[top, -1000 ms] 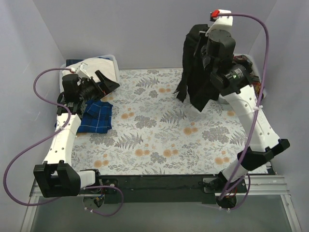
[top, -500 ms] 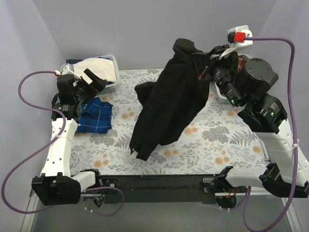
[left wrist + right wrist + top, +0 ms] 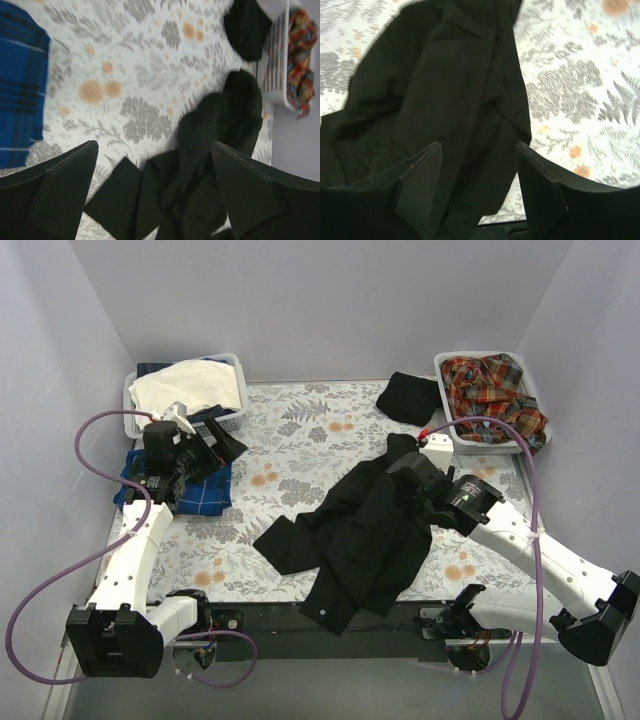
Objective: Fold and stack the long sleeve shirts
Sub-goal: Move the shirt to the center of the board
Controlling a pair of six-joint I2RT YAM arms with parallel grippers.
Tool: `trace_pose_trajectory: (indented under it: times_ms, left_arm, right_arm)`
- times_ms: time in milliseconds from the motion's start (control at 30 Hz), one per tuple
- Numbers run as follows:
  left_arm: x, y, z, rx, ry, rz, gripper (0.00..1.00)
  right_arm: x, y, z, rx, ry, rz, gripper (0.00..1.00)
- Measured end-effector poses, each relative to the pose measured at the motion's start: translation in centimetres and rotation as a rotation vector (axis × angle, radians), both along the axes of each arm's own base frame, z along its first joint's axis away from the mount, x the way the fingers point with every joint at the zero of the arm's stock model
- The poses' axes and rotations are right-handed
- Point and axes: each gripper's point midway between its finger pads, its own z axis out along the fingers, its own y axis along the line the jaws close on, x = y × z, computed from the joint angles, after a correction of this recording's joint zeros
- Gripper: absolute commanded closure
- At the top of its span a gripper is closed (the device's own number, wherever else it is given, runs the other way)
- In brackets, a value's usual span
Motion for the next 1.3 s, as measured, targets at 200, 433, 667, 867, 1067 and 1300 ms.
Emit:
trace_pose_trajectory:
  times_ms: [200, 433, 667, 867, 1067, 1300]
  left_arm:
    - [-4.6, -5.5, -6.6, -0.067, 0.147, -0.253, 0.10]
    - [-10.9, -9.8, -12.0, -0.106, 0.313, -0.435, 0.28]
    - [-13.6, -12.8, -15.4, -0.051, 0.450, -0.512, 0.32]
    - [-15.2, -12.9, -20.3, 0.058, 0.649, -0.460, 0.41]
    - [-14.4, -13.5, -20.9, 0.091, 0.677, -0.418, 0.63]
    - [-14.4, -15.4, -21.5, 0.082, 0.709, -0.440, 1.00]
  right_arm:
    - [-0.7, -0.7, 0.8, 0.034, -0.010, -0.028, 0.30]
    - [-1.0, 3.1, -2.4, 0.064, 0.111, 0.130, 0.30]
    - [-2.2, 4.9, -4.9, 0.108, 0.193, 0.212, 0.30]
    - [-2.7, 5.7, -5.9, 0.144, 0.218, 0.238, 0.30]
    - [-3.3, 5.6, -7.1, 0.150, 0.243, 0.241, 0.24]
    - [-3.3, 5.8, -7.4, 0.162, 0.241, 0.248, 0.19]
